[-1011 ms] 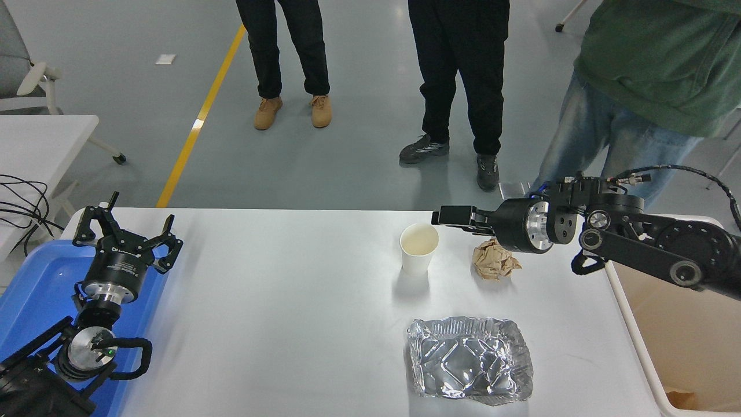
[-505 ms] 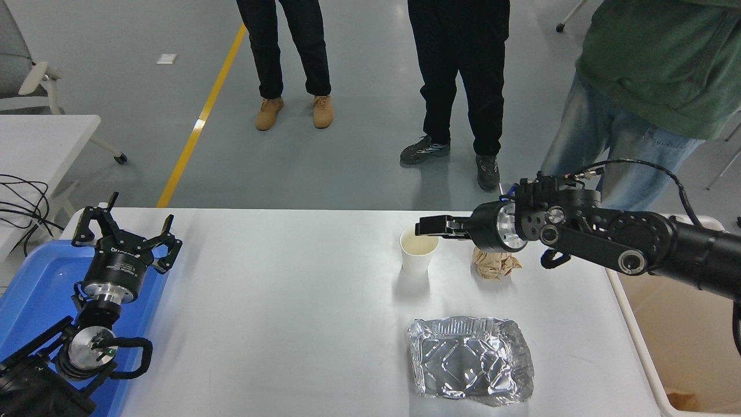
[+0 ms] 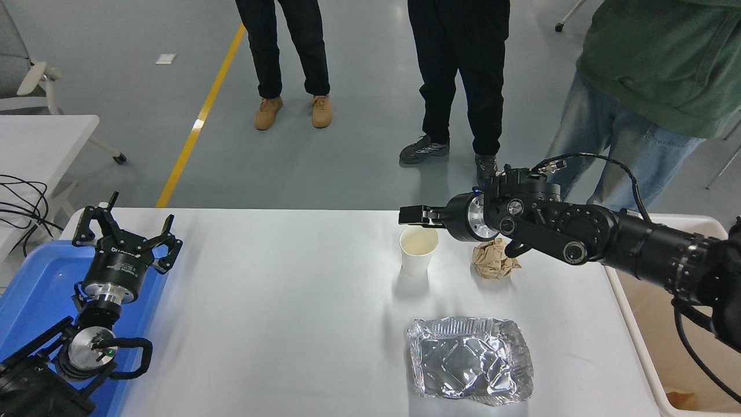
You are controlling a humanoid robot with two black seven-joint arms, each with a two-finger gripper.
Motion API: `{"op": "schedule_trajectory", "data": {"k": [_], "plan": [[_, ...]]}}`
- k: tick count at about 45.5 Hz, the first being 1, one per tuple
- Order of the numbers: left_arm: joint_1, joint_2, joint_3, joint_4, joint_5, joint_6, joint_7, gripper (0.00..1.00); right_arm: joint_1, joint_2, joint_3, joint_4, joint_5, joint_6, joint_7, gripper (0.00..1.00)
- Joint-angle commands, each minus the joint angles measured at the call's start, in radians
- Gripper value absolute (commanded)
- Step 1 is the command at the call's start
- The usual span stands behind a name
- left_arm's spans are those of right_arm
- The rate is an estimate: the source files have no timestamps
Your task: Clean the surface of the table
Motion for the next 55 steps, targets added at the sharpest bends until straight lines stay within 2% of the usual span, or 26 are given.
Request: {"op": "schedule_trajectory", "data": {"k": [1,16,45,55], "plan": [[0.000,0.000,0.000,-0.001,0.000,0.000,0.000,0.99,-0.031,0.053,-0.001,-0.088,0.000,-0.003,0.003,0.99],[0.000,0.000,0.000,0.001,0.000,0.000,0.000,0.99,-0.044,0.055,-0.096,-0.119,0.002,-0.091,0.001,0.99],[0.000,0.000,0.000,0.001,0.000,0.000,0.000,0.99,-0.070,0.058,-0.101,-0.130,0.002,-0.095,0.003,0.99],[0.000,0.000,0.000,-0.001,0.000,0.000,0.000,0.99,-0.083,0.122,-0.106,-0.206,0.002,-0.123,0.003,0.99]]}}
